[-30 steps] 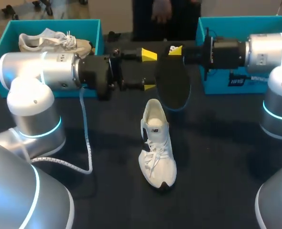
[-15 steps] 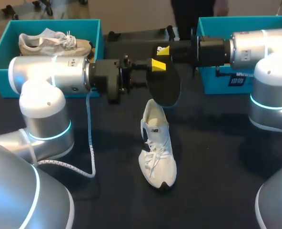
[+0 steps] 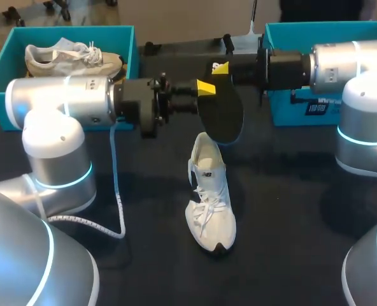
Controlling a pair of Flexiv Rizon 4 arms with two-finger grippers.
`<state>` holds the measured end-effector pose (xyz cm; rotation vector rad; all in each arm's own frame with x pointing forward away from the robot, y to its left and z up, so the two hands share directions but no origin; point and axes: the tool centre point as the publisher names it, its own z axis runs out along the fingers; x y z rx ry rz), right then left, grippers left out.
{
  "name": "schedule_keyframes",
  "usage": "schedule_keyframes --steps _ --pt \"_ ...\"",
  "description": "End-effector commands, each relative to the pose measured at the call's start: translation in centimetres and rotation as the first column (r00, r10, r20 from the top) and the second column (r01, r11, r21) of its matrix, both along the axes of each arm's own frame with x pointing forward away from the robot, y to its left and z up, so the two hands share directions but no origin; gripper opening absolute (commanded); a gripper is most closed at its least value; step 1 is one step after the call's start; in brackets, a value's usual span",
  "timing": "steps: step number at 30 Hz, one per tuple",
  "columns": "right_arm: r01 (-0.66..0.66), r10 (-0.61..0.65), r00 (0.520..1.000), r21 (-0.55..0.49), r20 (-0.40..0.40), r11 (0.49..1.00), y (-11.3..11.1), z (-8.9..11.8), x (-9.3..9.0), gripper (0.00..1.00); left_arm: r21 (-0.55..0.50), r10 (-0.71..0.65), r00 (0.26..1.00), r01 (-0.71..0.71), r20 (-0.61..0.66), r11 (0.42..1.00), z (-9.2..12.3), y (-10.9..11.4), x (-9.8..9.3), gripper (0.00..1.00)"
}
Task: Take the shoe out of the shoebox, open the shoe tongue, remove and reinsert the insole, then place the shoe into the shoebox
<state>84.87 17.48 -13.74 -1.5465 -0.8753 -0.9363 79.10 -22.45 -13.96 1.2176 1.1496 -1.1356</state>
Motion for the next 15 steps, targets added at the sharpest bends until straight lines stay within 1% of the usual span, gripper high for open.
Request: schedule_keyframes --steps 1,2,4,5,6,7,10,12,13,14,15 --pt "-0.002 0.002 1.0 0.005 -0.004 1.0 0.28 -0.07 -0.1 0.0 -0.001 0.004 1.0 -0.004 0.004 1.0 -0.33 -0.52 0.02 0.27" --pt "0.0 0.0 1.0 0.007 -0.004 1.0 0.29 -0.08 -0.1 0.0 -0.003 0.002 1.0 -0.002 0.003 1.0 -0.35 -0.67 0.11 0.25" --pt "0.001 -0.001 1.0 0.01 -0.002 1.0 0.32 -0.09 -0.08 0.0 -0.007 0.0 1.0 0.0 0.002 1.0 -0.38 -0.87 0.28 0.19" --pt "0.001 -0.001 1.0 0.011 0.0 1.0 0.33 -0.09 -0.07 0.0 -0.008 -0.001 1.0 0.001 0.002 1.0 -0.43 -0.91 0.32 0.13" --pt "0.0 0.0 1.0 0.011 0.0 1.0 0.33 -0.1 -0.07 0.0 -0.009 -0.002 1.0 0.002 0.002 1.0 -0.51 -0.94 0.38 0.04" --pt "-0.001 0.001 1.0 0.011 -0.001 1.0 0.35 -0.11 -0.08 0.0 -0.008 -0.004 1.0 0.004 -0.001 1.0 -0.62 -0.94 0.45 0.0" --pt "-0.001 0.001 1.0 0.016 -0.001 1.0 0.48 -0.16 -0.16 0.0 -0.006 -0.003 1.0 0.003 -0.006 1.0 -0.83 -0.91 0.56 0.0" --pt "-0.005 0.005 1.0 0.027 0.008 1.0 0.53 -0.14 -0.24 0.0 -0.026 -0.014 0.999 0.013 -0.032 1.0 -0.74 -0.75 0.51 0.0" --pt "0.001 -0.002 1.0 0.01 0.018 1.0 0.39 0.0 -0.34 0.48 -0.026 -0.015 0.999 0.014 -0.033 1.0 -0.63 -0.63 0.53 0.0" --pt "0.001 -0.002 0.999 0.01 0.041 1.0 0.06 0.2 -0.46 1.0 -0.026 -0.02 0.999 0.019 -0.033 0.999 -0.53 -0.46 0.54 0.0" --pt "0.009 -0.009 0.998 0.004 0.061 1.0 -0.28 0.34 -0.62 1.0 -0.031 -0.032 0.999 0.031 -0.04 0.999 -0.43 -0.29 0.55 0.0"
